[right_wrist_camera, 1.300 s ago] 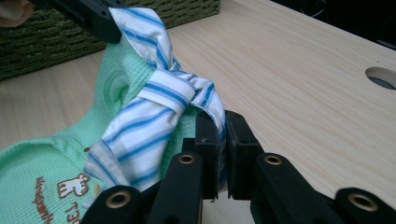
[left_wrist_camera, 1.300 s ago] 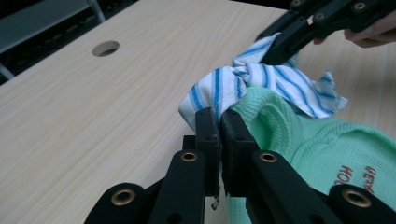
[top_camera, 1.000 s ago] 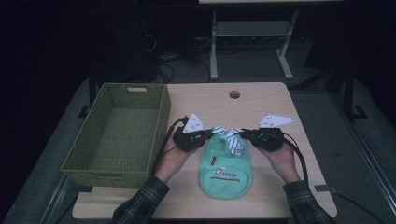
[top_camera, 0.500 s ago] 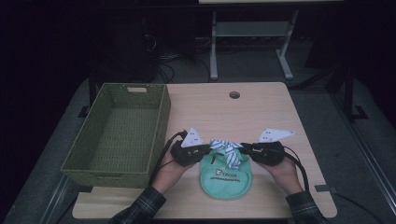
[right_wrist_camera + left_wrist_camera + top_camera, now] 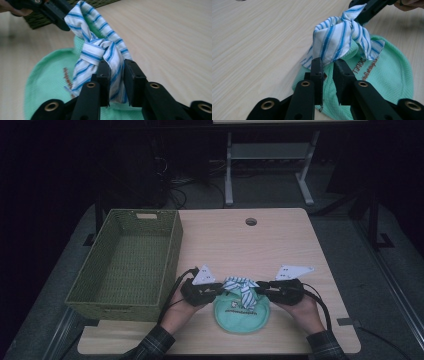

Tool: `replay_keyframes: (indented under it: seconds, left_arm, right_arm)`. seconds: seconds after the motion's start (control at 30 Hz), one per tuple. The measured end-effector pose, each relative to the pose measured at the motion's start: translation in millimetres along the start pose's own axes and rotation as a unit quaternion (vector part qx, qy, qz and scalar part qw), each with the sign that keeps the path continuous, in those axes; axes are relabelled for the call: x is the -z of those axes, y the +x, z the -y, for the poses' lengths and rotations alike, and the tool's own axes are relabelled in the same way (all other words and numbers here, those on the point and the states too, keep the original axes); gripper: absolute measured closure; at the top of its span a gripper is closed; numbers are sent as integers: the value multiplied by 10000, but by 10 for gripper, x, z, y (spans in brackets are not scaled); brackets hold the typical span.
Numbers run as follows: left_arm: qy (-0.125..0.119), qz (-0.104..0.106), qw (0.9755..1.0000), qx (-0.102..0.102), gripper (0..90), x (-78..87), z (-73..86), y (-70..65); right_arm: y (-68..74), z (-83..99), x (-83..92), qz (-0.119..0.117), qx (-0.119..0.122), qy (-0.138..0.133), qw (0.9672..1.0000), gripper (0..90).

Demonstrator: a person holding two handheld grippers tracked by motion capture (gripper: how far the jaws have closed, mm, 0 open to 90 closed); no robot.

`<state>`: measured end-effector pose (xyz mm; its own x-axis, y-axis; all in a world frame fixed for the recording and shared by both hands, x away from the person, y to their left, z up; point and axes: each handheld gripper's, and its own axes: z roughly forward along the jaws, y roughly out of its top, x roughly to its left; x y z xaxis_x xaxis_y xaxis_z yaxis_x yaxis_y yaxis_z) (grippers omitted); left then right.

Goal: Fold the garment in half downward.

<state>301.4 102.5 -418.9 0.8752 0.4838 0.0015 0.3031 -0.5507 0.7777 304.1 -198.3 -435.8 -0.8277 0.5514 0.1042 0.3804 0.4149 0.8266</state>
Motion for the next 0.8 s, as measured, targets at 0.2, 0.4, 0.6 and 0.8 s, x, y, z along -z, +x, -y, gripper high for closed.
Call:
replay_keyframes:
  seconds: [0.2,0.4,0.6,0.8]
  left_arm:
    - [50,-13,10000,11,752,104,51,-62]
    - [-11,-45,9999,96,779,187,30,-53]
    - [22,-176,9997,149,824,105,-87,22]
    - [53,-200,9991,379,837,4,-167,168]
  right_arm:
    - [67,57,82,-218,-90,-12,9997,664]
    - [82,88,245,-309,-208,-166,9992,654]
    - [-48,51,244,-84,-273,-188,9994,787]
    - [-220,-30,160,14,-394,-188,9990,830]
